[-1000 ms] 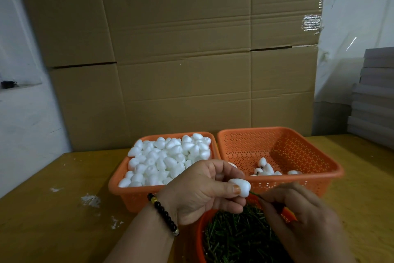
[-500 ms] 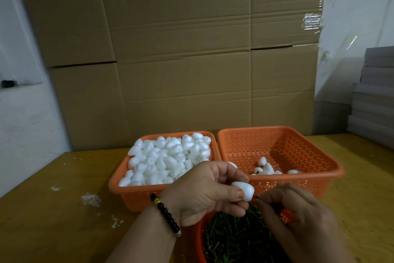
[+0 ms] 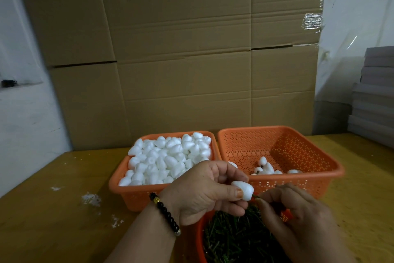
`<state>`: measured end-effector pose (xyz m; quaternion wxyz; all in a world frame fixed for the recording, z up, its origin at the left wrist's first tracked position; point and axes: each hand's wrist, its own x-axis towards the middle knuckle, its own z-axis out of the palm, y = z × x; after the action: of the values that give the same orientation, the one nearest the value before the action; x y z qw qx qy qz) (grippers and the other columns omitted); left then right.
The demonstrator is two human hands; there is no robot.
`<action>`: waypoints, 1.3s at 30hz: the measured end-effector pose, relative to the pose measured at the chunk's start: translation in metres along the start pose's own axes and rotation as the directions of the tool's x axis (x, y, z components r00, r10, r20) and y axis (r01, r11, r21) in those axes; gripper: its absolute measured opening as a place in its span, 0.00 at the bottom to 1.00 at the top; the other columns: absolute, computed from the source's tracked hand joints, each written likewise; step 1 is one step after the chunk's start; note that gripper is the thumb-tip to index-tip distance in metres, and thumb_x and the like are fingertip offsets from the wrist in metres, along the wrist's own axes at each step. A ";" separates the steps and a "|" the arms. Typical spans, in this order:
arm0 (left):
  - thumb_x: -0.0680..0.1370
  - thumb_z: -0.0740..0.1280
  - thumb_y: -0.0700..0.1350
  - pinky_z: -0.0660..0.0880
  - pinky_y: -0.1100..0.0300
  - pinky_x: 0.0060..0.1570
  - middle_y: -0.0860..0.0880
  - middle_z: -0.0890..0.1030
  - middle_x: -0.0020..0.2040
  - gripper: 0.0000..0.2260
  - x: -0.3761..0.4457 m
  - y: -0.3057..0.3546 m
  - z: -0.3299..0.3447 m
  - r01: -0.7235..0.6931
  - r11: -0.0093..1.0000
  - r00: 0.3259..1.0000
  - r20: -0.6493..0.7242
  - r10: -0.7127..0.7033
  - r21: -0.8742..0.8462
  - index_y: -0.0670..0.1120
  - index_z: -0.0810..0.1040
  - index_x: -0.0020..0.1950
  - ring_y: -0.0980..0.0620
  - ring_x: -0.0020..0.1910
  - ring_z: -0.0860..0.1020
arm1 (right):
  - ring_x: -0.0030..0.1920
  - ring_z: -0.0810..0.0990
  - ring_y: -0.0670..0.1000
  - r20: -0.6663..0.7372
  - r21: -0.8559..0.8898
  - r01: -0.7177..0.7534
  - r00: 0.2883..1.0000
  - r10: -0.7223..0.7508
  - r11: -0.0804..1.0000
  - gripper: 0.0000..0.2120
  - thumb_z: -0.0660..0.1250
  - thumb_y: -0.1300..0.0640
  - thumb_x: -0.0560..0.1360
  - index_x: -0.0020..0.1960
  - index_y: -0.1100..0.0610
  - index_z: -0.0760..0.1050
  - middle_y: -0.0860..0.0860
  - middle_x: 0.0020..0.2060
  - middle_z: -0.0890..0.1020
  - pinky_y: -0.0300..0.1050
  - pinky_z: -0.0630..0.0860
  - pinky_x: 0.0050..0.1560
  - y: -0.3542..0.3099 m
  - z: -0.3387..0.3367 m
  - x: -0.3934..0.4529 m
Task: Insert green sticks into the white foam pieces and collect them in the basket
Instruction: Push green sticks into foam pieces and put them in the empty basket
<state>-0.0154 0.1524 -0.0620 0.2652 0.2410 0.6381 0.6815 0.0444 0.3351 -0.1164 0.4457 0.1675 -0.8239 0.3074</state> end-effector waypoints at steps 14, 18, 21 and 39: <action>0.76 0.66 0.31 0.81 0.59 0.39 0.43 0.82 0.44 0.09 0.001 -0.002 -0.002 -0.015 1.000 1.000 0.027 0.014 0.010 0.39 0.77 0.54 0.49 0.40 0.81 | 0.36 0.81 0.48 0.060 0.032 -0.056 0.997 0.054 0.998 0.04 0.71 0.54 0.67 0.42 0.51 0.81 0.42 0.38 0.81 0.48 0.79 0.34 0.000 -0.002 -0.002; 0.73 0.68 0.34 0.80 0.58 0.39 0.44 0.81 0.45 0.11 0.001 -0.001 -0.002 -0.022 1.000 0.999 0.027 0.021 0.004 0.40 0.77 0.55 0.50 0.39 0.81 | 0.38 0.80 0.42 0.087 0.031 -0.081 0.993 0.078 0.996 0.11 0.72 0.49 0.65 0.47 0.49 0.79 0.40 0.41 0.80 0.45 0.78 0.35 -0.003 -0.004 -0.001; 0.71 0.69 0.36 0.80 0.58 0.37 0.43 0.81 0.44 0.14 0.002 -0.002 -0.001 -0.022 0.999 1.000 0.017 0.023 -0.024 0.40 0.76 0.57 0.51 0.38 0.79 | 0.37 0.79 0.40 0.092 0.009 -0.084 0.992 0.083 0.996 0.16 0.73 0.50 0.62 0.49 0.49 0.78 0.39 0.41 0.79 0.40 0.76 0.36 -0.004 -0.005 -0.002; 0.76 0.66 0.47 0.77 0.58 0.37 0.44 0.80 0.44 0.12 0.008 -0.012 0.017 0.066 0.988 0.992 0.113 -0.051 -0.137 0.42 0.73 0.55 0.49 0.40 0.79 | 0.39 0.79 0.40 0.023 0.179 -0.146 0.989 0.144 0.973 0.12 0.74 0.46 0.66 0.47 0.46 0.77 0.39 0.42 0.80 0.28 0.72 0.40 -0.005 -0.003 0.000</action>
<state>-0.0094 0.1711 -0.0729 0.3359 0.2397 0.5800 0.7024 0.0488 0.3334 -0.1140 0.4012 0.1480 -0.8049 0.4114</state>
